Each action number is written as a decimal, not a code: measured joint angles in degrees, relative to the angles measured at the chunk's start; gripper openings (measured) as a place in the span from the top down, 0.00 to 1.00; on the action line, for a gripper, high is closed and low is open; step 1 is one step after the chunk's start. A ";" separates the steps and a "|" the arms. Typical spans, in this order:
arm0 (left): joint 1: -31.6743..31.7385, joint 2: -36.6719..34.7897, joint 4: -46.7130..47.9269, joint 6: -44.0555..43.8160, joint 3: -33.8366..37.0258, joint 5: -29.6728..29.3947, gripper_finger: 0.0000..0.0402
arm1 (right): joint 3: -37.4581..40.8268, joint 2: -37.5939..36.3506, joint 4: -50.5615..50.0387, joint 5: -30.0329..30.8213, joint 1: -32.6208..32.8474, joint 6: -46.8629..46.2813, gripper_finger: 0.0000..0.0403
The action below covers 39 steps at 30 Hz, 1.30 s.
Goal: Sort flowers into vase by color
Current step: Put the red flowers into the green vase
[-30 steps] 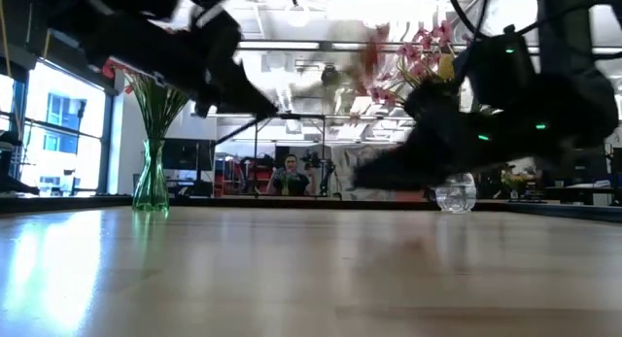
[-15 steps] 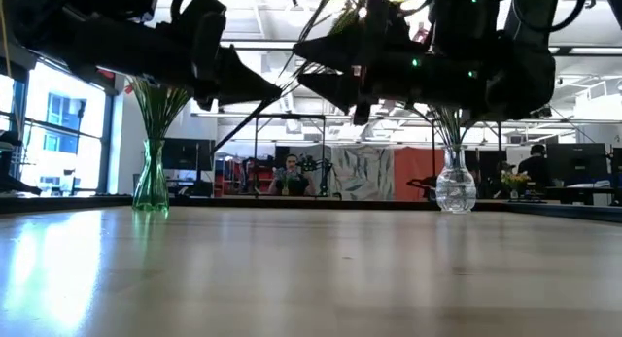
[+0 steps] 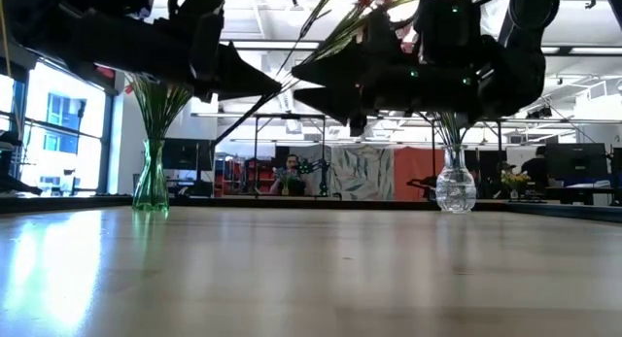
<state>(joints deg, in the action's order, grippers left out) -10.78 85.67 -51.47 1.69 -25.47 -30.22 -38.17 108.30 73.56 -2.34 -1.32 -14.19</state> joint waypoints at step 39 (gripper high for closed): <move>1.85 -0.07 12.61 -6.83 -1.11 0.11 0.63 | -7.45 -1.14 -10.07 -5.50 -2.18 0.14 0.99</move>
<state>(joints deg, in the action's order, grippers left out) -8.93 85.60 -38.86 -5.14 -26.59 -30.11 -45.63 107.15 63.49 -7.83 -3.51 -14.05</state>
